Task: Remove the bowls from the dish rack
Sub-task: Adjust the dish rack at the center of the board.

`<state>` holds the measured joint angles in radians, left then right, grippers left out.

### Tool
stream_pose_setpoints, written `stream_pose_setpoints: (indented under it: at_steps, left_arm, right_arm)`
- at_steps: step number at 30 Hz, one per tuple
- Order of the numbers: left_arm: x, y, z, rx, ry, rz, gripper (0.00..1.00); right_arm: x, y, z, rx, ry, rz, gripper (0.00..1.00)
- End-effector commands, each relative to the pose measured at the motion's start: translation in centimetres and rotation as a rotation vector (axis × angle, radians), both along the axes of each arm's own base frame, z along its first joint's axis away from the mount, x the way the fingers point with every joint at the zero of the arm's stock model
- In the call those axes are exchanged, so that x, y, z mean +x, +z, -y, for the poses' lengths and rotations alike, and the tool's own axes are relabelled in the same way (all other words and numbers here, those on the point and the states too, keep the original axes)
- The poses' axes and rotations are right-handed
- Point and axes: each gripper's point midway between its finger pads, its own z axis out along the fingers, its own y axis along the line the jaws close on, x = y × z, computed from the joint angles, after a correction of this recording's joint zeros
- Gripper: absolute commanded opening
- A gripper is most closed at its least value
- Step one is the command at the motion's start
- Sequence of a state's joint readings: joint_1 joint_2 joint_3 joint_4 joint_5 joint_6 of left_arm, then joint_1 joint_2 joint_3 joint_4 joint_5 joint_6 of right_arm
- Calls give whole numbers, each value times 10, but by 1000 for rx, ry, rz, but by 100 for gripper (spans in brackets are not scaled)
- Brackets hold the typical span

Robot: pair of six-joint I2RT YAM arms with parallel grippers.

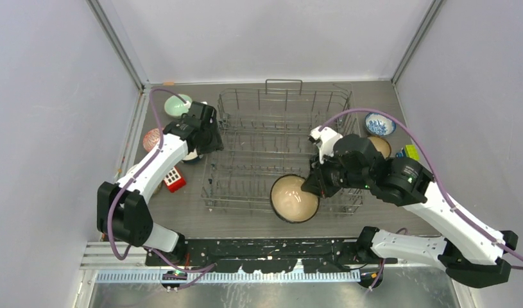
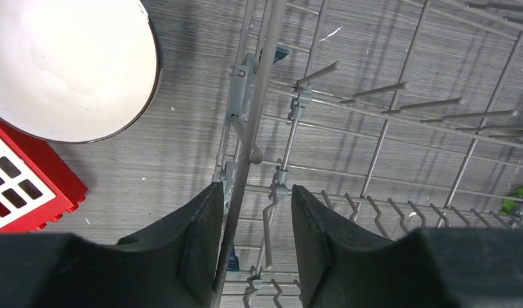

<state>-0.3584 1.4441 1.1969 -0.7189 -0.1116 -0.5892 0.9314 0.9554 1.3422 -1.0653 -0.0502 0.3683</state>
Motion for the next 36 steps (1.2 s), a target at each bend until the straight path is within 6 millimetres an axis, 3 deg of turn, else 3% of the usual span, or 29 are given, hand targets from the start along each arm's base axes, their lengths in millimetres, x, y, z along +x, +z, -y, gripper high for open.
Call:
stream_pose_setpoints:
  at_steps: [1,6,14,18,24,36]
  left_arm:
    - [14,16,1,-31,37,80,39]
    - [14,18,1,-47,57,96,18]
    - [13,18,5,-94,87,107,1]
    - [12,17,4,-103,103,108,0]
    - [14,14,6,-138,145,116,0]
    - [31,15,9,-218,292,138,0]
  right_arm:
    - [-10,26,-29,90,89,54,1]
    - [-19,9,-44,-5,113,70,1]
    - [-40,-36,-72,-104,154,52,1]
    - [-49,-60,-85,-141,151,46,1]
    - [-46,-90,-94,-144,77,19,1]
    - [-37,-134,-87,-204,10,28,1]
